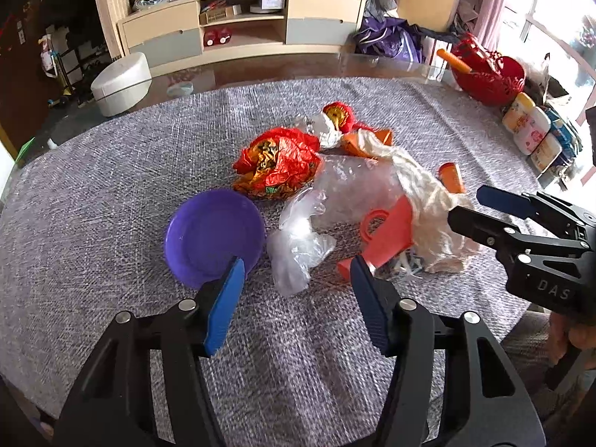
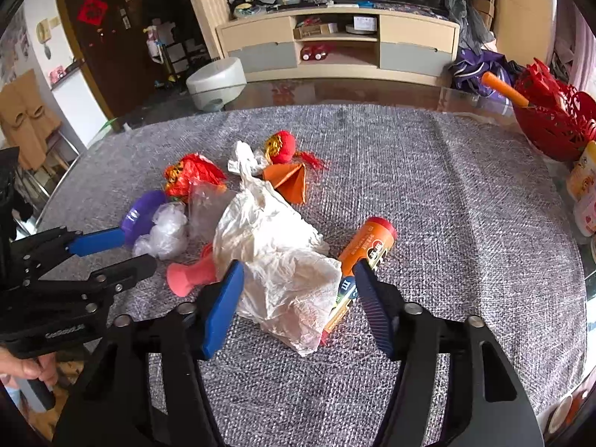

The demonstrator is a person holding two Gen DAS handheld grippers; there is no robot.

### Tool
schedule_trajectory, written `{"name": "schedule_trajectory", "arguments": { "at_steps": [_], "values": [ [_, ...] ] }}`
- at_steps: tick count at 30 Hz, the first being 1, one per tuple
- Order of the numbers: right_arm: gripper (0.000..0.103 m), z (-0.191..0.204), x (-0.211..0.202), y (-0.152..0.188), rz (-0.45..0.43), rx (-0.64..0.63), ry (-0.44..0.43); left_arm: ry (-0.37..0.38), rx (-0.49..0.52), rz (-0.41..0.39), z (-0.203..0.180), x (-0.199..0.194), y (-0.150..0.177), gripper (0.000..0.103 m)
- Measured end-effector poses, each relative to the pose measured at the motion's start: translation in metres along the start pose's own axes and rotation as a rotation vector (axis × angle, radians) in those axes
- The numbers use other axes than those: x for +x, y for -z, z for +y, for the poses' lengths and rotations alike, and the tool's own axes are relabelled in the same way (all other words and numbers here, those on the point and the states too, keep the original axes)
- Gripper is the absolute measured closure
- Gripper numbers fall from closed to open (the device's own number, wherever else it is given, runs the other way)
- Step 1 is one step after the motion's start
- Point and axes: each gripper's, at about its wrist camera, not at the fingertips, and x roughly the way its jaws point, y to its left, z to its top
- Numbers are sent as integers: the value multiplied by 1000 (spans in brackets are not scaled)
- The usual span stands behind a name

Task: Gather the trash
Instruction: 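Grasp the clear plastic wrapper with the left tool while the right tool grasps the white tissue, then carry both tools down to the grey bin and open them to drop the trash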

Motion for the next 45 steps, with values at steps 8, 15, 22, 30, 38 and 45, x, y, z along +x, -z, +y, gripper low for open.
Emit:
{"name": "schedule_trajectory", "arguments": {
  "at_steps": [8, 15, 22, 30, 38, 45],
  "values": [
    [89, 3, -5, 1, -8, -26, -17, 18, 5, 16, -1, 7, 1, 90],
    [94, 0, -30, 0, -71, -18, -35, 10, 6, -34, -1, -17, 4, 95],
    [94, -4, -63, -5, -135, 12, -41, 3, 11, -107, -6, -56, 5, 96],
    [94, 5, -108, -2, -199, -6, -44, 1, 24, -162, -16, -102, 19, 96],
    [99, 27, -150, 16, -235, -57, -50, 3, 62, -205, -35, -148, 46, 96],
    [99, 31, -170, 50, -230, -54, -63, 26, 74, -217, -48, -176, 85, 96]
  ]
}}
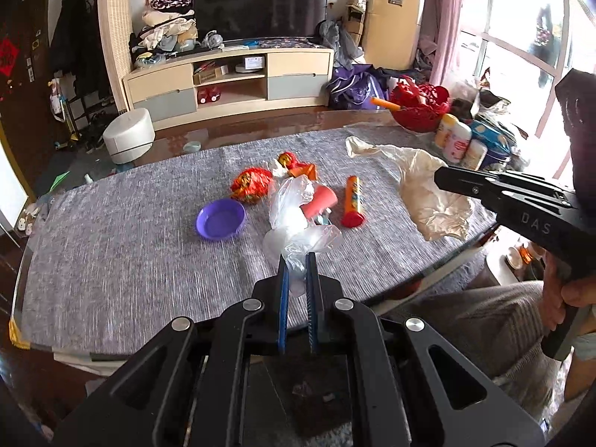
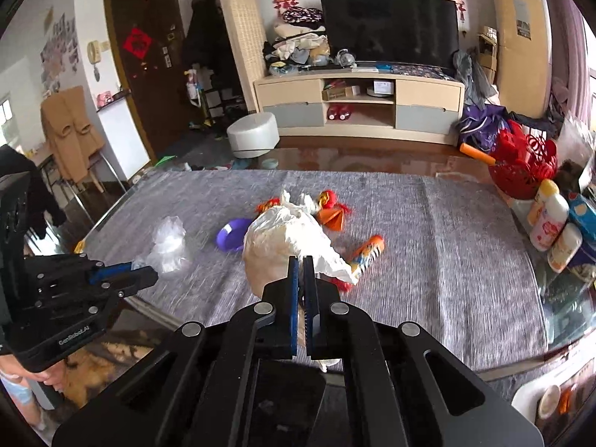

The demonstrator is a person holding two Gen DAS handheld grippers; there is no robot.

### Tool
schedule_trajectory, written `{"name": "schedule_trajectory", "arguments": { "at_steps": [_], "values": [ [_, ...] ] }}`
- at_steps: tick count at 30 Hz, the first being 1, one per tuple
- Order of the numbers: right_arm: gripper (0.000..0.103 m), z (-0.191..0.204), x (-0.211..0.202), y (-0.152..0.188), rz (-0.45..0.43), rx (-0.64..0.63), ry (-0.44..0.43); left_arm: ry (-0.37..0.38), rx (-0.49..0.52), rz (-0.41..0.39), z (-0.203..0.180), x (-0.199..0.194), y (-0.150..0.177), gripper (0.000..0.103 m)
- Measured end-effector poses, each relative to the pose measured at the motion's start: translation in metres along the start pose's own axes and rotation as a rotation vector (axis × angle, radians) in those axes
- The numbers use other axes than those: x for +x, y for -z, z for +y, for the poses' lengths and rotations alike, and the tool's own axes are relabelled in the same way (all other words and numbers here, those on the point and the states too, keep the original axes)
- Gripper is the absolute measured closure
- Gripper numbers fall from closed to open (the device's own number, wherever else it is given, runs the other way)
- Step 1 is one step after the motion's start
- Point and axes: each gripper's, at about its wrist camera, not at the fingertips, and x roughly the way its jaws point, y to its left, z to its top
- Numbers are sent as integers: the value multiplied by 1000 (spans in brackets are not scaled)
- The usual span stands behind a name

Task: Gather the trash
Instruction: 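Carry both tools down to the grey bin and open them to drop the trash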

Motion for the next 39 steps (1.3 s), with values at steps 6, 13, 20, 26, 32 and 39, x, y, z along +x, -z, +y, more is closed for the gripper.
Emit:
{"name": "schedule_trajectory", "arguments": {
  "at_steps": [6, 13, 20, 26, 32, 39],
  "values": [
    [99, 6, -10, 33, 33, 12, -11, 19, -13, 19, -9, -9, 29, 96],
    [99, 23, -2, 75, 119, 17, -46, 52, -20, 100, -22, 7, 75, 96],
    [99, 28, 38, 119, 248, 52, -56, 56, -68, 190, -18, 37, 111, 96],
    [99, 26, 79, 155, 352, 80, -50, 94, -125, 278, -11, 73, 142, 96],
    [99, 24, 110, 186, 423, 117, -68, 115, -134, 360, -8, 106, 166, 96],
    [96, 18, 123, 191, 466, 143, -78, 123, -159, 422, -5, 125, 179, 93]
  ]
}}
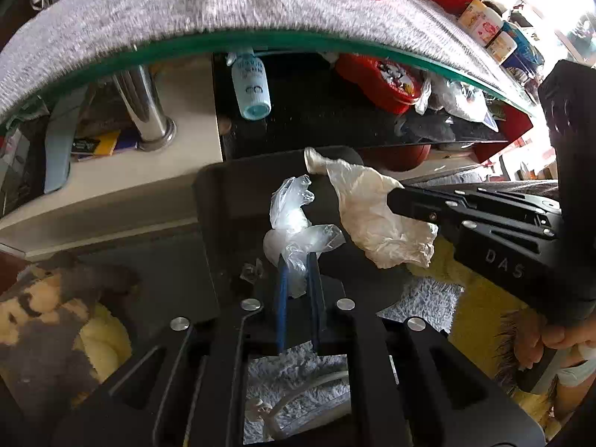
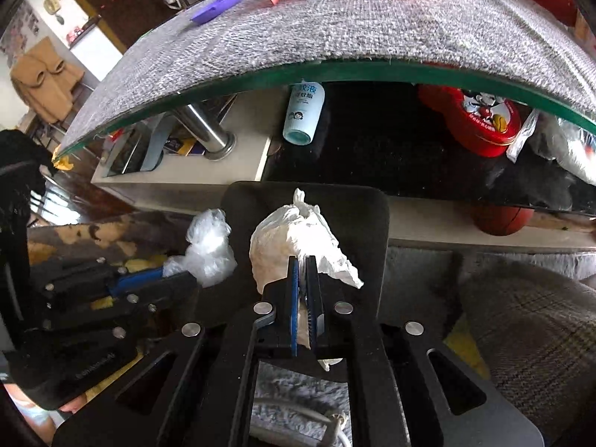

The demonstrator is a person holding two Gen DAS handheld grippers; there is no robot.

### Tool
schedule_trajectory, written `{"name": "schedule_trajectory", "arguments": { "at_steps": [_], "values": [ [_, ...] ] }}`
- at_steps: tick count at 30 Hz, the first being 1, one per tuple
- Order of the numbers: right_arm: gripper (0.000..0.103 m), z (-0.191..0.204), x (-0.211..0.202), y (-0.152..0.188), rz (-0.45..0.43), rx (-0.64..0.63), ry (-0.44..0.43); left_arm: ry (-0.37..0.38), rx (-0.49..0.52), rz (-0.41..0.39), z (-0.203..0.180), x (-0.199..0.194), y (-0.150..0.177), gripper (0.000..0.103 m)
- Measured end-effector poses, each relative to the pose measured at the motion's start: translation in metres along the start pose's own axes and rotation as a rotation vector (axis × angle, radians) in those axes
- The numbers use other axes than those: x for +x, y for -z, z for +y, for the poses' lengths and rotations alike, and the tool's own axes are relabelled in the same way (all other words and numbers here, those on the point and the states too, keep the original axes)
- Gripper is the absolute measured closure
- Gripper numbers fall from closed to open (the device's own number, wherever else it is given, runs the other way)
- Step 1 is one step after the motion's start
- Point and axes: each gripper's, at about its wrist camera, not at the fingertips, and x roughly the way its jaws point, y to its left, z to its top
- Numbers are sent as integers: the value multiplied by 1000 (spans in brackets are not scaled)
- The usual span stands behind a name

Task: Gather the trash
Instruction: 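Carry both tools down to the grey bin and open them to drop the trash, then grasp the pink plastic cup with the left tool while the right tool grasps the orange M&M's tube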

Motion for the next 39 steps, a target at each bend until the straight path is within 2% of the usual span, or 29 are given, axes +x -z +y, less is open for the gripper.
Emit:
{"name": "schedule_trajectory", "arguments": {
  "at_steps": [6, 8, 9, 10, 12, 17, 23, 28, 34, 39],
  "values": [
    [93, -4, 5, -4, 9, 30, -5, -3, -2, 18, 1, 7, 1, 74],
    [71, -7, 4, -5, 2, 45, -14, -7, -7, 16, 2, 7, 1, 71],
    [53, -8, 3, -6, -3, 52, -20, -8, -9, 15, 2, 7, 0, 70],
    [51, -9, 1, -6, -11, 60, -24, -10, -12, 15, 3, 6, -1, 69],
    [51, -11, -1, -7, -19, 66, -20, -13, -13, 15, 3, 5, -1, 69],
    [50, -18, -10, -11, -41, 93, -20, -28, -10, -2, 2, -3, -3, 57],
    [38, -20, -32, -18, -87, 107, 0, -56, -3, -52, 1, -28, -11, 41],
    [28, -19, -61, -30, -150, 112, 19, -86, 21, -110, -5, -56, -21, 32],
    [27, -20, -91, -49, -205, 90, 34, -70, 7, -156, -5, -83, -38, 29],
    [26, -23, -104, -78, -233, 56, 82, -68, 4, -173, 0, -100, -62, 28]
  ]
}}
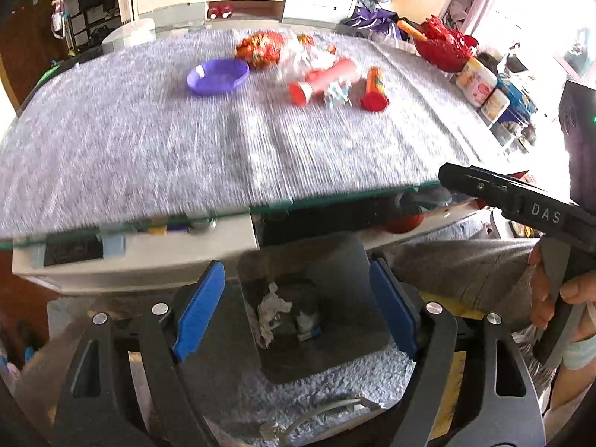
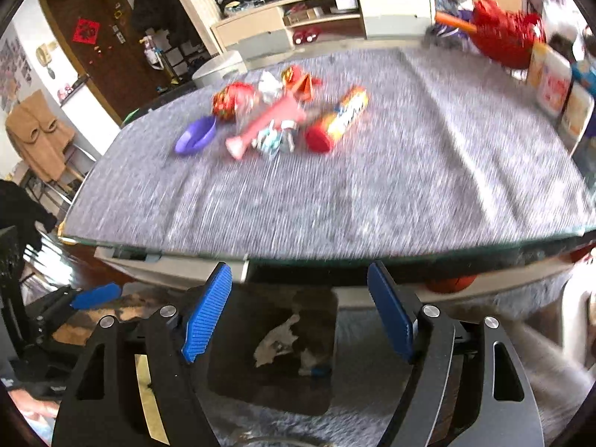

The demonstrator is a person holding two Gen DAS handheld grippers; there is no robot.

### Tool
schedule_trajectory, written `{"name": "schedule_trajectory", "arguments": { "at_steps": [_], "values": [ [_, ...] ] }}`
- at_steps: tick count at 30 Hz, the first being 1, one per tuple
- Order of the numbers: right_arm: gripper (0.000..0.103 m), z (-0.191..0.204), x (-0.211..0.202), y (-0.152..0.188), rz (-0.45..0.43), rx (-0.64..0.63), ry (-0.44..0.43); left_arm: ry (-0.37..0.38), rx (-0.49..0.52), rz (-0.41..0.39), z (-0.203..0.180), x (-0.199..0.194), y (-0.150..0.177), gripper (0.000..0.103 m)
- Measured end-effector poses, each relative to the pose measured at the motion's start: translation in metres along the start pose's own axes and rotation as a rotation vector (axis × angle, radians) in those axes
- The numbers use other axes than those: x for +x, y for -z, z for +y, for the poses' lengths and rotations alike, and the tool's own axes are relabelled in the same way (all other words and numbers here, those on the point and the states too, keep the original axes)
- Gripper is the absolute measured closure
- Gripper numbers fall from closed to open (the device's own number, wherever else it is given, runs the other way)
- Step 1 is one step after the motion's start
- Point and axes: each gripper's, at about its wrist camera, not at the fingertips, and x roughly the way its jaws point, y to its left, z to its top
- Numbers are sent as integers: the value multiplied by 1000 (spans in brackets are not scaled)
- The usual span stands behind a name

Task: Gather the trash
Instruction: 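Grasp the pink plastic cup with the left tool while the right tool grasps the orange M&M's tube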

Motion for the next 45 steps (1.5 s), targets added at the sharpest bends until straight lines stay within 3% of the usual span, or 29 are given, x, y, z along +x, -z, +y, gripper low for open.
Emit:
{"name": "schedule_trajectory", "arguments": {
  "at_steps": [13, 16, 17, 19, 22, 25, 29, 38, 45],
  "values": [
    [27, -14, 33, -84, -40, -17, 88, -48, 93, -47, 0, 19, -101, 26],
    [28, -21, 46, -96, -41, 0, 96, -33, 104, -52, -1, 35, -118, 29],
    [29, -23, 50, -98, -41, 7, 94, -27, 107, -52, -1, 39, -121, 34],
    [42, -25, 58, -102, -31, 15, 87, -12, 111, -46, -2, 51, -128, 40],
    [54, -28, 72, -105, -13, 24, 70, 23, 113, -29, -3, 68, -135, 49],
    [60, -28, 80, -106, -6, 23, 58, 34, 134, -20, -5, 82, -140, 53],
    [61, -27, 90, -108, 9, 24, 61, 48, 152, -10, -7, 98, -148, 62],
    [60, -27, 108, -110, 38, 39, 47, 75, 169, 21, -10, 127, -157, 70],
    [60, -27, 114, -110, 33, 24, 51, 73, 216, -4, -17, 130, -158, 78]
  ]
}}
